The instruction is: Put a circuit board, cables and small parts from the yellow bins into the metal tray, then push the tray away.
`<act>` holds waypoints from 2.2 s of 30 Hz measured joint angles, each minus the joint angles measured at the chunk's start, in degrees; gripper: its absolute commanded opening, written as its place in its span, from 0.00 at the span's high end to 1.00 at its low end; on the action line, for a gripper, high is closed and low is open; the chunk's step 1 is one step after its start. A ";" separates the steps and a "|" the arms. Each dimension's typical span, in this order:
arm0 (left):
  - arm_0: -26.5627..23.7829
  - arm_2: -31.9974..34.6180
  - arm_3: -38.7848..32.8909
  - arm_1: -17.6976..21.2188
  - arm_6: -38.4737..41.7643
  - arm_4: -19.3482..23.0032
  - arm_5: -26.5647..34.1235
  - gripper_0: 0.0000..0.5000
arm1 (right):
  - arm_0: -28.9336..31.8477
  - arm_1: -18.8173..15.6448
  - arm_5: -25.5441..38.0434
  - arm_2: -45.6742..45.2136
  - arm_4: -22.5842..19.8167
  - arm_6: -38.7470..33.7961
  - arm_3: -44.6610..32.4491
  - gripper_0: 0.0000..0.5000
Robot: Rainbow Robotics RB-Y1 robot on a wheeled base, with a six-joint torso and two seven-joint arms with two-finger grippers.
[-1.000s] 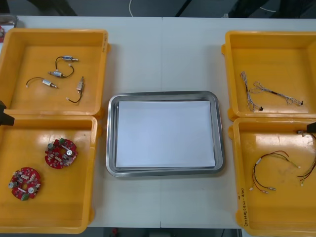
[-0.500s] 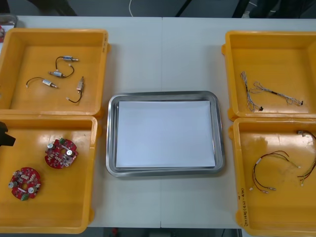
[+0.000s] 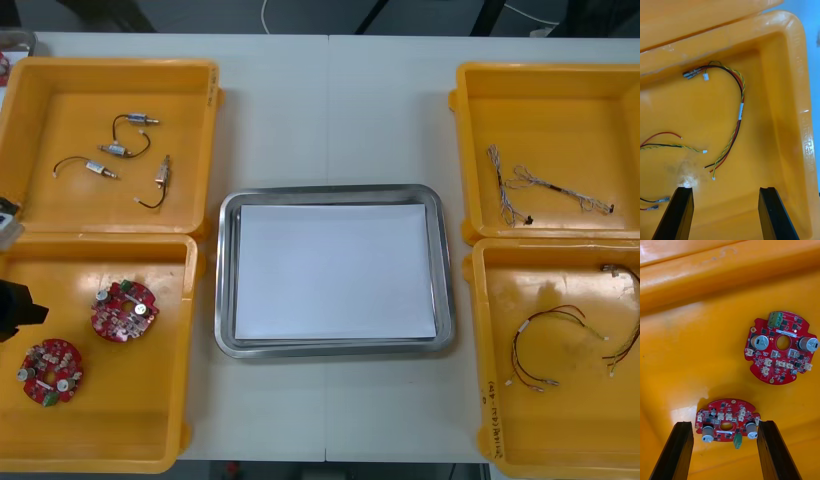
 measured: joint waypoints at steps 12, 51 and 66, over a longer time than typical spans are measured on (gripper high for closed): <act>7.59 -4.31 -2.11 1.48 0.00 0.84 -9.00 0.00 | -0.01 0.00 -8.18 -0.04 1.71 -0.01 5.35 0.00; 15.95 -14.57 -1.61 4.49 -2.74 -3.57 -24.04 0.00 | -0.01 0.00 -22.33 6.93 0.00 -0.95 20.94 0.00; 15.95 -16.59 1.31 5.38 -2.75 -4.07 -29.55 0.00 | -0.01 0.00 -24.91 9.96 -0.26 -2.96 23.35 0.00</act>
